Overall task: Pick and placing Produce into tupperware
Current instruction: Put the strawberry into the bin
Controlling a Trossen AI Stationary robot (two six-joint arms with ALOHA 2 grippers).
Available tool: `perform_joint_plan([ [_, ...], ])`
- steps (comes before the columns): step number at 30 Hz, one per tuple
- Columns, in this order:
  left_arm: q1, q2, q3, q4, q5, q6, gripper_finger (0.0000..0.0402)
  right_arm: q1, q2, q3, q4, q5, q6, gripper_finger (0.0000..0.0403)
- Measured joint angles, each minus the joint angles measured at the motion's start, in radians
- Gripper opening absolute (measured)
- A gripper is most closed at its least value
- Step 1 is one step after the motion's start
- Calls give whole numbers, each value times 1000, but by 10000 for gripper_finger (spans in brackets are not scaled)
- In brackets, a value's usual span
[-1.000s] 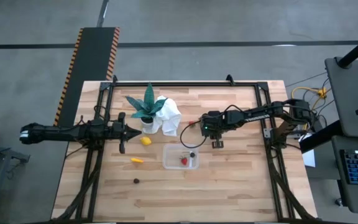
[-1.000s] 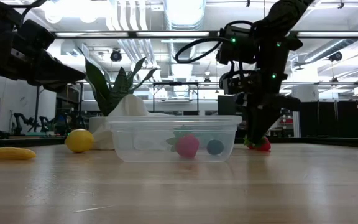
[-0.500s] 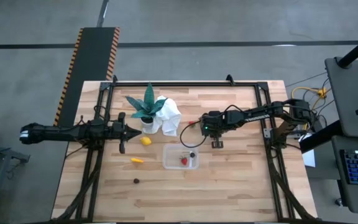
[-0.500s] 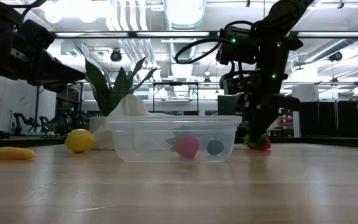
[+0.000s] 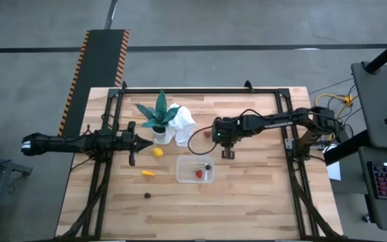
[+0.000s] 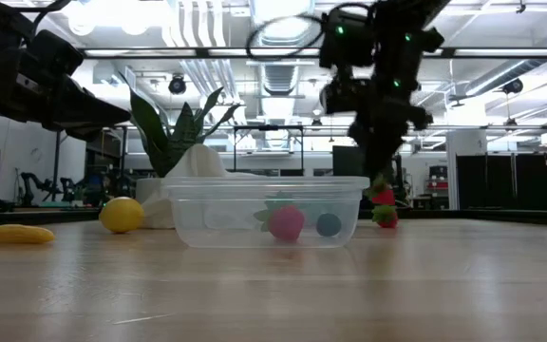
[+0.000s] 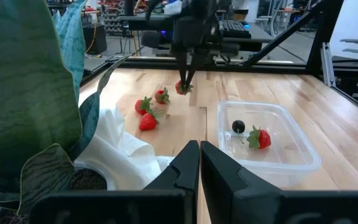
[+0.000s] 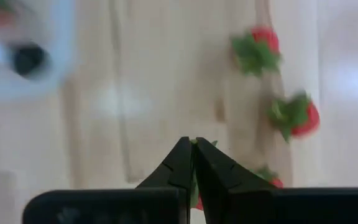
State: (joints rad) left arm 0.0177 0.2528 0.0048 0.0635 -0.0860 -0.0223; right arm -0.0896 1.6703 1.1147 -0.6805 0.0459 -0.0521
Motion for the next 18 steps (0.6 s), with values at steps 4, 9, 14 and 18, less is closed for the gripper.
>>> perform_joint_plan([
  [4,0,0,0,1,0,0,0,19,0,62,1,-67,0,9],
  [9,0,0,0,2,0,0,0,54,0,118,14,-109,16,8],
  [14,0,0,0,2,0,0,0,108,0,158,23,-110,51,8],
  [18,0,0,0,5,0,0,0,157,0,174,66,-111,59,8],
])
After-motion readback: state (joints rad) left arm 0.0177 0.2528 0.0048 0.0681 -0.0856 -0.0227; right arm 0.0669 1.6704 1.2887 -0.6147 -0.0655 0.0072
